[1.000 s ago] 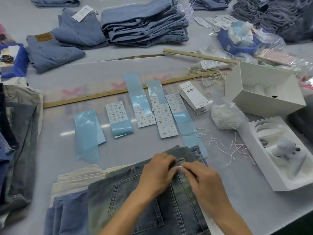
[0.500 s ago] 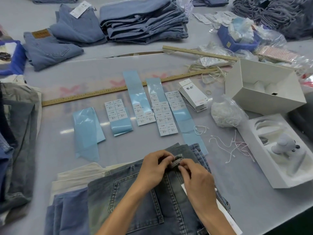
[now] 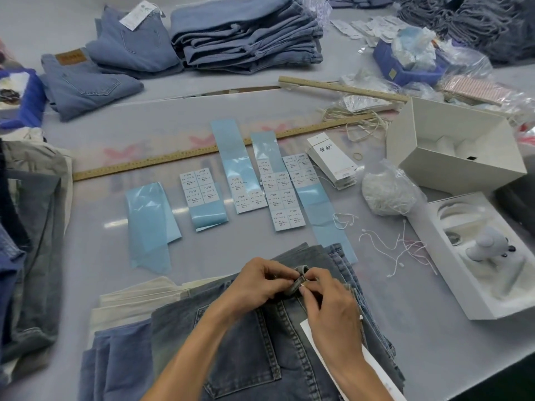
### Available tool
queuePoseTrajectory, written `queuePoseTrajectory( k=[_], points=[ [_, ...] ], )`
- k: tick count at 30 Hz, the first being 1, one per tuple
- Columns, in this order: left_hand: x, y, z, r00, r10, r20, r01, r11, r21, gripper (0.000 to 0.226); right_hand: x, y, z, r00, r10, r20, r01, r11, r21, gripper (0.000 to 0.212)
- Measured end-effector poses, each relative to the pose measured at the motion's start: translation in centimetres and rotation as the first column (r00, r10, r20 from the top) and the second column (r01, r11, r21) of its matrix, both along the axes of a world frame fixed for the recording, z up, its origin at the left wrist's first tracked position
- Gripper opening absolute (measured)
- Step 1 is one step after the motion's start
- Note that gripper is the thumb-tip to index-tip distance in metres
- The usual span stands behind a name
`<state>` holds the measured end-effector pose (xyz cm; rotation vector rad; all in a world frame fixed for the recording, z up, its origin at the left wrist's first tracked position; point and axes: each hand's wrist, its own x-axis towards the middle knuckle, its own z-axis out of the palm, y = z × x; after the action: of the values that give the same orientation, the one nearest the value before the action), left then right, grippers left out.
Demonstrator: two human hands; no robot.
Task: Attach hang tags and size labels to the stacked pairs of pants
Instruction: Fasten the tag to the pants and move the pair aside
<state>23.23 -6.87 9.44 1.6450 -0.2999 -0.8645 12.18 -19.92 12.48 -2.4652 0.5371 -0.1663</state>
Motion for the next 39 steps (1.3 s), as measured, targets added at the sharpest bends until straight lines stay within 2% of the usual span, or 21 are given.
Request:
queuePoseTrajectory(
  k=[3, 6, 10, 14, 16, 18, 20, 23, 25, 29, 33, 36, 37, 39],
  points=[
    [0.0, 0.3, -0.3, 0.998, 0.022, -0.055, -0.025, 0.998, -0.059, 0.027, 0.2, 0.1, 0.0, 0.994, -0.105, 0.006, 0.101, 0.968, 0.230, 0.027],
    [0.4, 0.8, -0.6, 0.999, 0.014, -0.053, -0.017, 0.998, -0.060, 0.021, 0.3, 0.2, 0.0, 0.993, -0.122, 0.006, 0.113, 0.935, 0.335, 0.026],
    [0.3, 0.6, -0.7, 0.997, 0.017, 0.081, -0.016, 1.000, -0.005, 0.013, 0.3, 0.3, 0.0, 0.996, -0.089, 0.005, 0.082, 0.931, 0.356, 0.025],
    [-0.4, 0.4, -1.0, 0.941, 0.010, 0.337, -0.030, 0.998, 0.056, 0.015, 0.5, 0.3, -0.1, 0.996, -0.087, -0.018, 0.087, 0.934, 0.347, 0.023],
    [-0.7, 0.4, -1.1, 0.935, 0.019, 0.354, -0.045, 0.997, 0.066, 0.015, 0.8, 0.1, 0.1, 0.997, -0.060, -0.040, 0.070, 0.942, 0.329, 0.022],
    [-0.8, 0.5, -1.0, 0.952, 0.091, 0.293, -0.108, 0.993, 0.041, 0.011, 1.2, -0.5, 0.6, 0.998, -0.007, -0.062, 0.025, 0.958, 0.286, 0.021],
    [-0.4, 0.7, -0.8, 0.955, 0.249, 0.164, -0.246, 0.969, -0.036, 0.011, 1.5, -1.3, 1.2, 0.997, 0.053, -0.053, -0.039, 0.971, 0.237, 0.023],
    [0.4, 1.2, -0.1, 0.912, 0.409, 0.033, -0.401, 0.905, -0.141, 0.010, 1.4, -2.7, 1.8, 0.982, 0.186, -0.021, -0.175, 0.950, 0.259, 0.030],
    [0.8, 1.2, 0.6, 0.880, 0.468, -0.079, -0.473, 0.852, -0.222, 0.009, 1.2, -3.4, 1.8, 0.969, 0.247, -0.031, -0.232, 0.942, 0.242, 0.028],
    [0.9, 1.2, 1.7, 0.860, 0.441, -0.256, -0.507, 0.792, -0.341, 0.010, 0.5, -4.3, 1.2, 0.940, 0.321, -0.117, -0.306, 0.943, 0.127, 0.024],
    [0.6, 0.9, 2.4, 0.816, 0.401, -0.417, -0.559, 0.733, -0.389, 0.016, -0.3, -4.0, 0.6, 0.947, 0.309, -0.084, -0.309, 0.951, 0.012, 0.015],
    [0.5, 0.8, 2.8, 0.817, 0.390, -0.425, -0.553, 0.740, -0.383, 0.017, -0.5, -3.6, 0.7, 0.949, 0.309, -0.066, -0.315, 0.944, -0.103, 0.009],
    [0.4, 0.7, 2.9, 0.842, 0.387, -0.377, -0.520, 0.769, -0.372, 0.017, -0.5, -3.5, 0.8, 0.943, 0.328, -0.059, -0.333, 0.931, -0.147, 0.009],
    [0.2, 0.6, 3.1, 0.915, 0.363, -0.176, -0.401, 0.866, -0.298, 0.015, -0.6, -3.5, 1.0, 0.935, 0.353, -0.037, -0.353, 0.913, -0.203, 0.010]
  ],
)
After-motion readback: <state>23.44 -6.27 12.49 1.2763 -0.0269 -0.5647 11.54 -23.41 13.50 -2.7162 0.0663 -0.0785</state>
